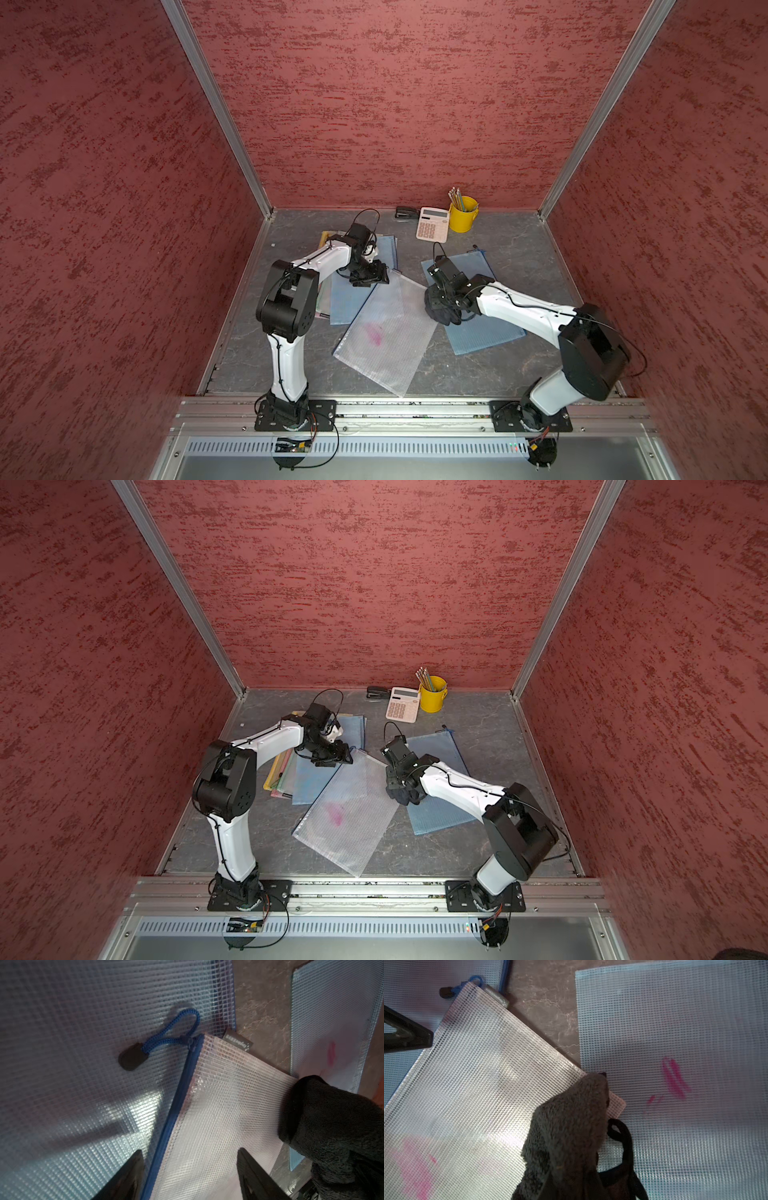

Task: Wipe the document bag
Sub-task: Adjust the document bag at the center of the board.

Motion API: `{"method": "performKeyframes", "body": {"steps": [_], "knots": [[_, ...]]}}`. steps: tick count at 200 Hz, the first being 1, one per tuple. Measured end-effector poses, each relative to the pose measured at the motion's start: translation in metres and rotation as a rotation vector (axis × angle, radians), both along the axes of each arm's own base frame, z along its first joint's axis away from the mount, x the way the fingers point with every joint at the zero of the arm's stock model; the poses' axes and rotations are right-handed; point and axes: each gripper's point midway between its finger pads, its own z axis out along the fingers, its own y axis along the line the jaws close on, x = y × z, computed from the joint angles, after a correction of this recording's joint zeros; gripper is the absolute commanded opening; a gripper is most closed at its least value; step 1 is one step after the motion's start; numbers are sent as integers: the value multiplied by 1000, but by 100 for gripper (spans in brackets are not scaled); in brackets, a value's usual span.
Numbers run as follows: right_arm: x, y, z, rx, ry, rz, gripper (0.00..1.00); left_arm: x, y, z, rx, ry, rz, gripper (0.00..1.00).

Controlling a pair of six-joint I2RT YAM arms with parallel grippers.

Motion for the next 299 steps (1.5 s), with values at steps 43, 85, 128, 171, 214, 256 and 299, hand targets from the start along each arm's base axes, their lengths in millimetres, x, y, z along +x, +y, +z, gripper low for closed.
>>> {"method": "performKeyframes", "body": {"steps": [43, 85, 128, 171, 214, 256, 299], "knots": [[1, 8, -18, 11, 36, 1, 0, 1, -2, -6, -10, -12, -40, 71], [-1, 15, -35, 14, 70, 2, 0, -5, -12, -13, -70, 2, -78, 57], [-1, 18, -41, 24, 82, -3, 0, -8, -18, -15, -120, 20, -93, 20], [-1, 18, -41, 24, 83, -5, 0, -9, -24, -11, -167, 38, -78, 4], [3, 10, -31, -13, 66, -6, 0, -13, -25, 9, -209, 54, 15, 2], [28, 2, 53, 8, -94, -5, 0, -20, -29, 39, -303, 50, 236, 4], [26, 27, 130, 117, -251, 77, 0, -29, -65, 34, -374, 86, 412, 5]]}}
